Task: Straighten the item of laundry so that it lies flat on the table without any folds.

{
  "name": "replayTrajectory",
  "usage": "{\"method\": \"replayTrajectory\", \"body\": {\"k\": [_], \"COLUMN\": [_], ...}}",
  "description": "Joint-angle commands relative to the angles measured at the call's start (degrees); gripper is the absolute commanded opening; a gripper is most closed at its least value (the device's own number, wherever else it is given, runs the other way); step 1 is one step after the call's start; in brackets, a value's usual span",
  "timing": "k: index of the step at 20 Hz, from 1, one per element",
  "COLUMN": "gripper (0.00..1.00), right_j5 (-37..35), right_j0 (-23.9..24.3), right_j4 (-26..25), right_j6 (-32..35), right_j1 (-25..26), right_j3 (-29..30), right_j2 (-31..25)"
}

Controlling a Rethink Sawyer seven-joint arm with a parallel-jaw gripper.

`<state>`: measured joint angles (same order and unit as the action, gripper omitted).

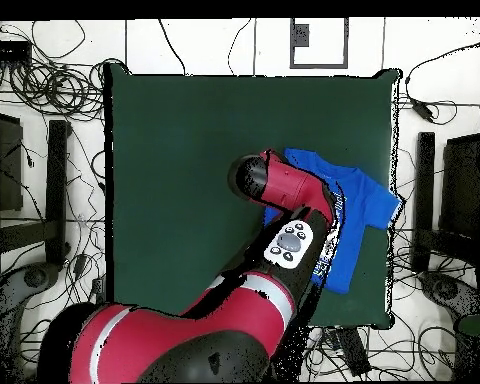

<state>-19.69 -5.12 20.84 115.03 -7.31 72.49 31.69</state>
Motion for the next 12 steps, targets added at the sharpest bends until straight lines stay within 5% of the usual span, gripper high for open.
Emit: {"method": "replayTrajectory", "body": {"k": [1,12], "gripper": [1.0,1.0], "right_j5": [-4.7,-4.8], "right_j0": [-1.7,-2.4], "right_j4": [2.6,3.0], "right_j6": [12.7,13.5], "right_j1": [0.4,0.6], "right_j3": [-0.7,-0.7], "right_j2": [-4.5,-4.2]}}
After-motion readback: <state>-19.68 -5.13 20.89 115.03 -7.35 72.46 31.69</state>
